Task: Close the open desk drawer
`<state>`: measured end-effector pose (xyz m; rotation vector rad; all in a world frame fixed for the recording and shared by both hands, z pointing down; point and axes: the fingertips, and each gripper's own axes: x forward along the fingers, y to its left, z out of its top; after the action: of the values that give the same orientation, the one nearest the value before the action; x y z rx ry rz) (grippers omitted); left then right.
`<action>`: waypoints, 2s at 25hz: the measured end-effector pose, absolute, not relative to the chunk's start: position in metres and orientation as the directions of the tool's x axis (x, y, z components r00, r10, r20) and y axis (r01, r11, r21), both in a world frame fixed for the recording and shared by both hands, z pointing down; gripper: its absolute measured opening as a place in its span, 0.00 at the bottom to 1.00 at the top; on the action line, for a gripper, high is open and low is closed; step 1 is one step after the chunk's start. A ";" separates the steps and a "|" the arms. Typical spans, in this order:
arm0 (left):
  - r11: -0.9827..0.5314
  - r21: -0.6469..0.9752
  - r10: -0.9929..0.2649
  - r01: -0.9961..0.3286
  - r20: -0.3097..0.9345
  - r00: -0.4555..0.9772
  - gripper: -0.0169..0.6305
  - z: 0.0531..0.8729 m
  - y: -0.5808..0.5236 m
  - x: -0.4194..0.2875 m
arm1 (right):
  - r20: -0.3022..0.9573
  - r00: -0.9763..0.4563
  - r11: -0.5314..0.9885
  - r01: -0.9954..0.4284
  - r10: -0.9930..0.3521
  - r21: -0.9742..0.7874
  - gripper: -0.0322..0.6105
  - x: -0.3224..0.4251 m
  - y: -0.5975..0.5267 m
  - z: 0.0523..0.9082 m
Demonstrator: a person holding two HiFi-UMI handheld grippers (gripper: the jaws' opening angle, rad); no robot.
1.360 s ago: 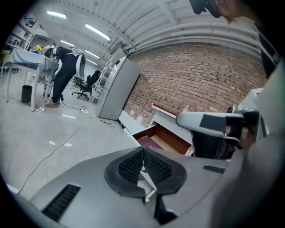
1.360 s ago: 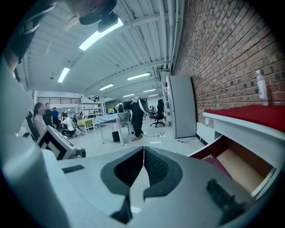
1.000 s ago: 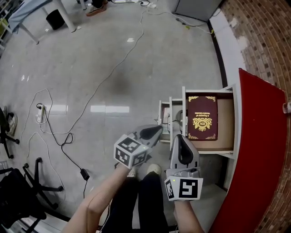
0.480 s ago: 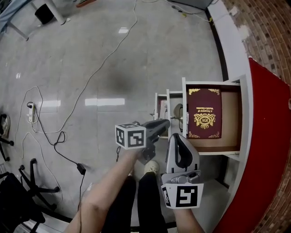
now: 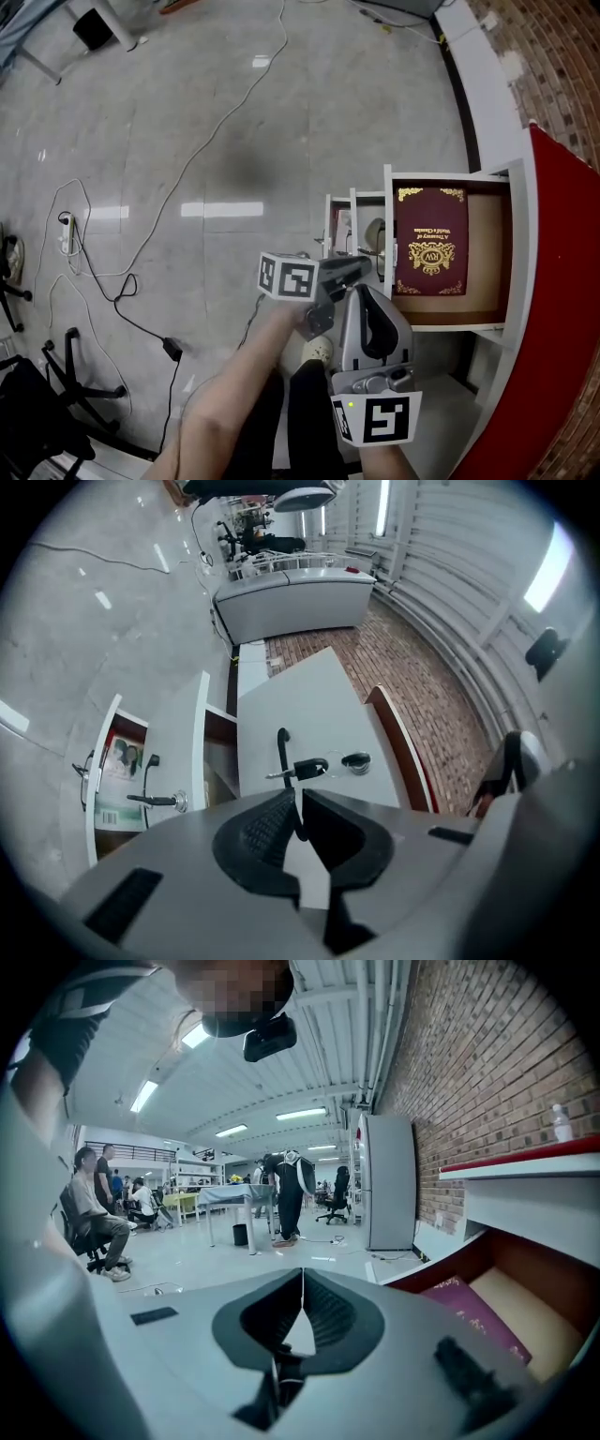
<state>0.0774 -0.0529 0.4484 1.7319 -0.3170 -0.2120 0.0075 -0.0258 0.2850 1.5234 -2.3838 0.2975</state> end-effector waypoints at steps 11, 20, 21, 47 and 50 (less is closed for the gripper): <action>-0.072 0.997 -0.325 0.013 -0.036 0.945 0.13 0.456 -0.056 0.102 | 0.378 -0.366 0.387 -0.922 -0.850 -0.022 0.07 0.023 -0.035 0.294; -0.005 0.999 -0.379 0.046 -0.044 0.924 0.07 0.457 -0.054 0.102 | 0.384 -0.339 0.355 -0.934 -0.859 -0.031 0.07 0.036 -0.036 0.294; -0.005 0.999 -0.377 0.045 -0.044 0.925 0.07 0.457 -0.053 0.102 | 0.385 -0.336 0.350 -0.936 -0.860 -0.035 0.07 0.038 -0.036 0.294; -0.073 0.986 -0.375 0.153 -0.169 0.911 0.06 0.389 -0.051 0.109 | 0.349 -0.206 0.215 -0.977 -0.914 -0.014 0.07 0.093 -0.035 0.246; -0.086 0.982 -0.374 0.168 -0.188 0.908 0.06 0.380 -0.053 0.114 | 0.343 -0.191 0.203 -0.979 -0.920 -0.003 0.07 0.099 -0.036 0.239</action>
<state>0.1143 -0.0525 0.3801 1.5957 -0.1639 -0.4543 0.0992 -0.0356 0.2390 1.8017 -2.2142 0.3223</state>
